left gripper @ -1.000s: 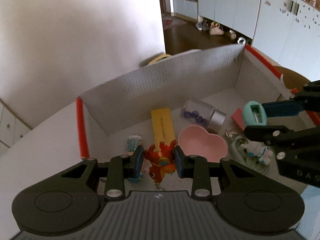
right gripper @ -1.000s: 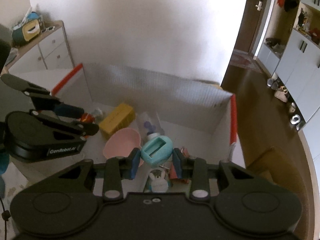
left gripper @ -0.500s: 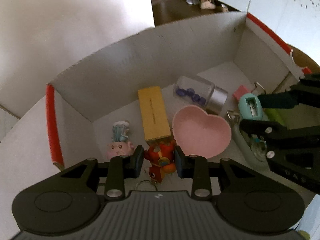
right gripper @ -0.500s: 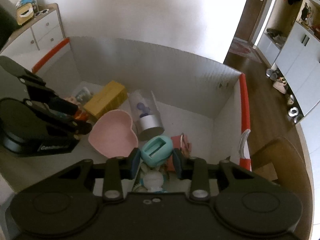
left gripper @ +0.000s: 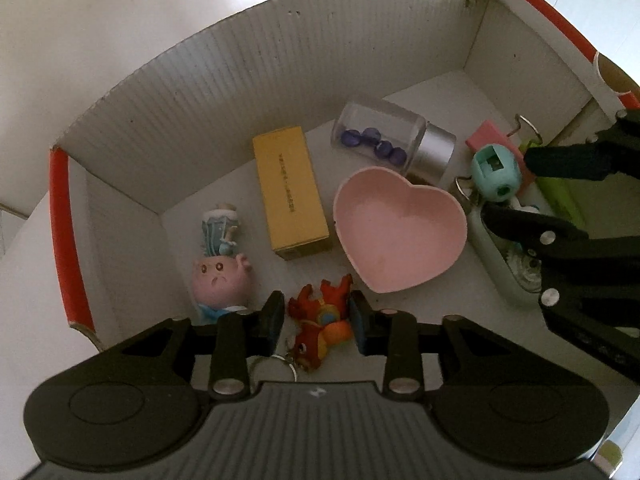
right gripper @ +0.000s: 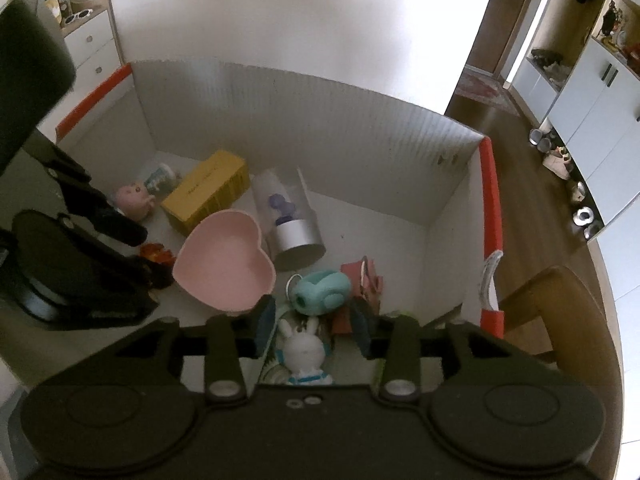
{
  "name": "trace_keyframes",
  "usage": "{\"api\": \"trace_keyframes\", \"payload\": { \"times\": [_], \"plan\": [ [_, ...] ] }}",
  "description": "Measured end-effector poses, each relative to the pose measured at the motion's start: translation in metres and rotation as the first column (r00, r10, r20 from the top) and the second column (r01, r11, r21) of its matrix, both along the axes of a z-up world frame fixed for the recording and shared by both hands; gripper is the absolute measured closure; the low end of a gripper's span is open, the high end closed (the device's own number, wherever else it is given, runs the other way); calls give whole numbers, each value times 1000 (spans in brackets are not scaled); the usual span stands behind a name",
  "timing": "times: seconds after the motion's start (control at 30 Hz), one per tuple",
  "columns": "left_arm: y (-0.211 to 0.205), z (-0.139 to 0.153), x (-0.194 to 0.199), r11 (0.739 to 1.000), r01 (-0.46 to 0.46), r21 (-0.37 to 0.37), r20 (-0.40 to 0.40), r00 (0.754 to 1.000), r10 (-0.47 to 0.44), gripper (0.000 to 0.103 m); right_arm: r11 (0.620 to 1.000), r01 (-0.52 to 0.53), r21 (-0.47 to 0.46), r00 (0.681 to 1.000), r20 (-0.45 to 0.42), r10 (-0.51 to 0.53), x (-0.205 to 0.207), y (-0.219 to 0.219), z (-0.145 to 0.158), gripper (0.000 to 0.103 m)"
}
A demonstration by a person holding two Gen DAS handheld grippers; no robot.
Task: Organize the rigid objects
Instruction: 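Open both tools to release the fish keychain and sharpener, then lift both open tools out of the red box toward the table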
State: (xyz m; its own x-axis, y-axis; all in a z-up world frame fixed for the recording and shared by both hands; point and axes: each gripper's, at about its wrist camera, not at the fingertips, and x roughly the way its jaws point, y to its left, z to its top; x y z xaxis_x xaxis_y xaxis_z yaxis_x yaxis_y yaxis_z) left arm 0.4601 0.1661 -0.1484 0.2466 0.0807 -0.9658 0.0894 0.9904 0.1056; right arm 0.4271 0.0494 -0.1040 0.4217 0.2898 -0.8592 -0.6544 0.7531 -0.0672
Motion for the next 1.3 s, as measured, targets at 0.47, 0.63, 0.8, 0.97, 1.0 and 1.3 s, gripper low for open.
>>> {"api": "trace_keyframes", "payload": {
  "times": [0.47, 0.63, 0.8, 0.97, 1.0, 1.3],
  "plan": [
    [-10, 29, -24, 999, 22, 26, 137, 990, -25, 38, 997, 32, 64, 999, 38, -35, -16, -17, 26, 42],
    [-3, 54, -38, 1000, 9, -8, 205, 979, -7, 38, 993, 52, 104, 998, 38, -56, -24, -28, 39, 39],
    [-6, 64, -45, 1000, -8, -27, 259, 966, 15, 38, 990, 58, 131, 996, 54, -66, -37, -40, 54, 33],
    [-7, 86, -63, 999, -9, -46, 306, 952, 23, 38, 984, 65, 164, 995, 67, -77, -51, -51, 69, 29],
    [-8, 90, -67, 999, -7, -54, 316, 949, 23, 38, 983, 66, 170, 994, 69, -78, -54, -54, 72, 28],
    [-21, 116, -99, 995, 42, -89, 380, 925, -5, 38, 966, 83, 245, 990, 92, -108, -81, -77, 100, 24]
  ]
}}
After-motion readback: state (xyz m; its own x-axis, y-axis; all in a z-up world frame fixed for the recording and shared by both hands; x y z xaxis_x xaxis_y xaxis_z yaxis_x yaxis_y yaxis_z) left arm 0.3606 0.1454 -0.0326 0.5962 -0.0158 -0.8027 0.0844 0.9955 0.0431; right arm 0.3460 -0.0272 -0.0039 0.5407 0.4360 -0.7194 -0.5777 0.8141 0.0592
